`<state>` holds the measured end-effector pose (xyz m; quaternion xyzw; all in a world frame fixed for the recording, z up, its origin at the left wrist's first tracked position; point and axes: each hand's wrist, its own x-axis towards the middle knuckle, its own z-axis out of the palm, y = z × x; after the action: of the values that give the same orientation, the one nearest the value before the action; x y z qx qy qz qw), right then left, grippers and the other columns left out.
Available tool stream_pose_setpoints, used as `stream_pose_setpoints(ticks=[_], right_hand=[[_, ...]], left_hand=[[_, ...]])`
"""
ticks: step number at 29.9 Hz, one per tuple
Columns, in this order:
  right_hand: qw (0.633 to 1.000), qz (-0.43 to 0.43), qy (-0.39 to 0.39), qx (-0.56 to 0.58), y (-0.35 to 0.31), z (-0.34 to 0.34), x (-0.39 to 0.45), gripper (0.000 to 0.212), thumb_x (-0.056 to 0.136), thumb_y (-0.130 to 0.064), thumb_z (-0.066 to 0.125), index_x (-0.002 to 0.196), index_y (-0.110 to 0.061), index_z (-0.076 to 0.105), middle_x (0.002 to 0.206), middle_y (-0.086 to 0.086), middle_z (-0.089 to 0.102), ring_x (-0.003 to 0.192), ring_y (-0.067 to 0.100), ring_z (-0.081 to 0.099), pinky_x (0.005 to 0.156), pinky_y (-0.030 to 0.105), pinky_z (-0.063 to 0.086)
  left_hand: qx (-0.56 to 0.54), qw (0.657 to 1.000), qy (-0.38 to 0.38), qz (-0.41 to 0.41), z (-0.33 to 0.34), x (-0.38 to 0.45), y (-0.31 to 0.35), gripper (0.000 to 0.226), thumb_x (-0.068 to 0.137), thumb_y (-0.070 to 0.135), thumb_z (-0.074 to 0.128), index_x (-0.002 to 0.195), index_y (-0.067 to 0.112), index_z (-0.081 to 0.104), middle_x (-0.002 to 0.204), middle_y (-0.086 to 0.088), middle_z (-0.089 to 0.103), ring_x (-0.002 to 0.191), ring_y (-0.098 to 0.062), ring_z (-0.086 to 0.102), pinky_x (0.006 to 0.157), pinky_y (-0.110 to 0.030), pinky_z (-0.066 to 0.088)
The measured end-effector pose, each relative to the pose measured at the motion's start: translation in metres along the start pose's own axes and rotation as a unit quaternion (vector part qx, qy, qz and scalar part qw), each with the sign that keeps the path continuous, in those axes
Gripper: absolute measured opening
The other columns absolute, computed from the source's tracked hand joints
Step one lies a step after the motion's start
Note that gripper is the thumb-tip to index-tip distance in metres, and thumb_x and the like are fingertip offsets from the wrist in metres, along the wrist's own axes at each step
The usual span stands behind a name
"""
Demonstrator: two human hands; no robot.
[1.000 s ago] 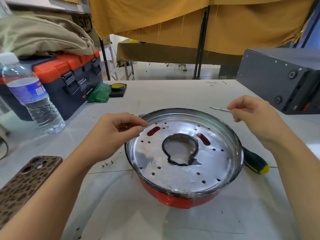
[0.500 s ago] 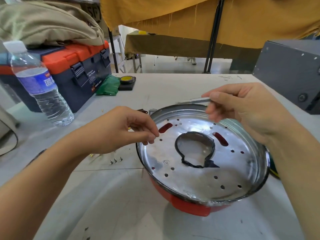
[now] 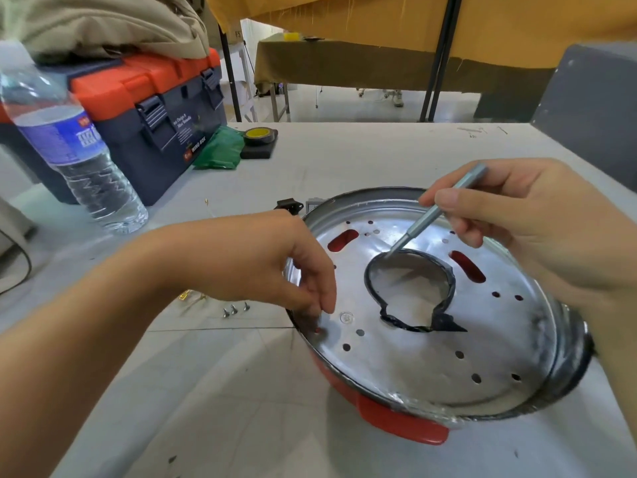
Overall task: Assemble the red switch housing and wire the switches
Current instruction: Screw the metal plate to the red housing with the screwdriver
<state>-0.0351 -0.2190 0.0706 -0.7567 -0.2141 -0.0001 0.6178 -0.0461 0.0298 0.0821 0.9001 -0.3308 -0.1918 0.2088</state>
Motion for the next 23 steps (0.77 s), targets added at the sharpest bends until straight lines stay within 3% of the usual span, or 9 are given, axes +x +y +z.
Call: stream_pose_setpoints(ticks=[7,23], right_hand=[[1.0,-0.012,0.003,0.015,0.001,-0.002,0.0,0.029,0.06,-0.041,0.071,0.078,-0.019,0.077,0.056,-0.002,0.058,0.054,0.01,0.049,0.05,0.015,0.045],[0.999,-0.012,0.016,0.03,-0.002,-0.002,-0.002,0.018,0.065,-0.032,0.068,0.073,-0.02,0.077,0.055,-0.002,0.059,0.053,0.008,0.05,0.048,0.014,0.044]], left_hand=[[0.024,0.999,-0.038,0.005,-0.002,0.004,-0.001,0.007,0.08,0.022,0.073,0.083,0.028,0.074,0.076,0.012,0.069,0.076,-0.004,0.064,0.068,-0.013,0.046],[0.086,0.989,-0.114,-0.026,-0.009,0.014,0.007,0.008,0.081,0.022,0.07,0.083,0.03,0.073,0.08,0.016,0.07,0.076,-0.001,0.063,0.071,-0.023,0.049]])
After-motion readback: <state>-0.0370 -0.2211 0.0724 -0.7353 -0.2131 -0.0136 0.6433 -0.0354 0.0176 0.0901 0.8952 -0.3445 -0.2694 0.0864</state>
